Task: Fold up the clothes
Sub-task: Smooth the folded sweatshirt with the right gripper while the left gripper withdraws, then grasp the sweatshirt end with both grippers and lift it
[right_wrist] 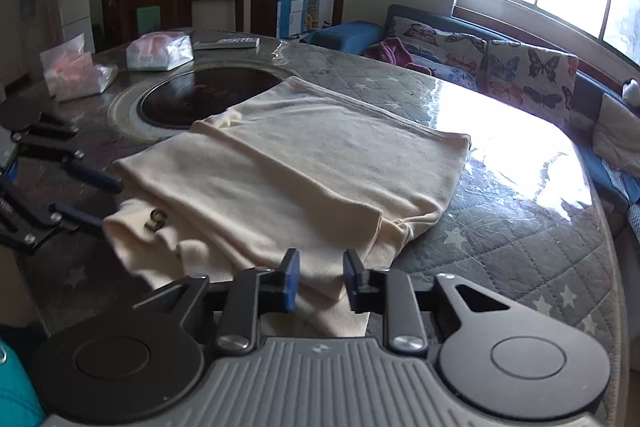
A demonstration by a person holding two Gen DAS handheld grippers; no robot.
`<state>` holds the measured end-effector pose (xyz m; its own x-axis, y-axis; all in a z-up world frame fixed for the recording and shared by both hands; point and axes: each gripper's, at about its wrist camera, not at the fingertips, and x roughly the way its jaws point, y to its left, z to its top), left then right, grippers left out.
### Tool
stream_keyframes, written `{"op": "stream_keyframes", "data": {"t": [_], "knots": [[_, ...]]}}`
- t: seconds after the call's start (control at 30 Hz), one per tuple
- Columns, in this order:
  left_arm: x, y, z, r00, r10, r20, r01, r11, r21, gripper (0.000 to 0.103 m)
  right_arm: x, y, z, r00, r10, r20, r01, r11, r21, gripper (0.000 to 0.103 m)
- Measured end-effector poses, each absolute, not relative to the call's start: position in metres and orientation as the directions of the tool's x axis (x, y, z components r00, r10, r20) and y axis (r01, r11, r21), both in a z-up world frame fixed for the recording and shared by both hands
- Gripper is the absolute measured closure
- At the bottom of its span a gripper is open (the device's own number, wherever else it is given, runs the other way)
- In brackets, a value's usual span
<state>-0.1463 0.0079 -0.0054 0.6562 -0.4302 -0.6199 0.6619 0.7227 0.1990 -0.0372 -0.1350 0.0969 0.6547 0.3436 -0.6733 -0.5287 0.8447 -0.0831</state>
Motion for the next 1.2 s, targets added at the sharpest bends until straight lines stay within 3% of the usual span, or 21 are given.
{"op": "stream_keyframes", "data": {"t": [0.2, 0.37, 0.53, 0.7, 0.83, 0.87, 0.9, 1.03, 1.13, 1.17, 1.2], "knots": [[-0.145, -0.002, -0.012, 0.676, -0.446, -0.587, 0.671, 0.701, 0.240, 0.065, -0.058, -0.132, 0.099, 0.644, 0.338, -0.686, -0.578, 0.803, -0.147, 0.067], [-0.136, 0.000, -0.009, 0.674, -0.467, -0.572, 0.666, 0.720, 0.197, 0.093, -0.075, -0.124, 0.097, 0.632, 0.334, -0.699, -0.636, 0.739, -0.221, 0.057], [-0.115, 0.005, 0.003, 0.677, -0.478, -0.560, 0.639, 0.759, 0.126, 0.094, -0.086, -0.115, 0.094, 0.627, 0.357, -0.693, -0.688, 0.672, -0.276, 0.047], [-0.092, 0.010, 0.013, 0.663, -0.500, -0.557, 0.625, 0.779, 0.045, 0.094, -0.076, -0.103, 0.086, 0.638, 0.387, -0.666, -0.698, 0.655, -0.289, 0.048], [-0.084, 0.013, 0.013, 0.661, -0.501, -0.559, 0.614, 0.789, 0.018, 0.094, -0.058, -0.097, 0.080, 0.635, 0.410, -0.655, -0.698, 0.669, -0.257, 0.059], [-0.084, 0.014, 0.012, 0.661, -0.501, -0.558, 0.613, 0.790, 0.017, 0.094, -0.054, -0.098, 0.081, 0.624, 0.415, -0.662, -0.696, 0.680, -0.231, 0.062], [-0.087, 0.014, 0.012, 0.660, -0.503, -0.558, 0.616, 0.788, 0.018, 0.093, -0.049, -0.098, 0.082, 0.613, 0.419, -0.669, -0.694, 0.690, -0.204, 0.074], [-0.100, 0.018, 0.008, 0.666, -0.499, -0.554, 0.623, 0.781, 0.046, 0.087, -0.031, -0.102, 0.086, 0.569, 0.440, -0.695, -0.680, 0.727, -0.096, 0.086], [-0.111, 0.022, 0.004, 0.680, -0.479, -0.556, 0.615, 0.785, 0.077, 0.070, -0.022, -0.107, 0.092, 0.553, 0.460, -0.695, -0.661, 0.750, -0.030, 0.088], [-0.114, 0.024, 0.003, 0.684, -0.472, -0.556, 0.612, 0.786, 0.087, 0.058, -0.020, -0.110, 0.095, 0.550, 0.467, -0.692, -0.655, 0.755, -0.011, 0.088], [-0.117, 0.025, 0.001, 0.688, -0.467, -0.555, 0.612, 0.785, 0.099, 0.056, -0.018, -0.111, 0.097, 0.549, 0.471, -0.690, -0.651, 0.759, 0.001, 0.088]]}}
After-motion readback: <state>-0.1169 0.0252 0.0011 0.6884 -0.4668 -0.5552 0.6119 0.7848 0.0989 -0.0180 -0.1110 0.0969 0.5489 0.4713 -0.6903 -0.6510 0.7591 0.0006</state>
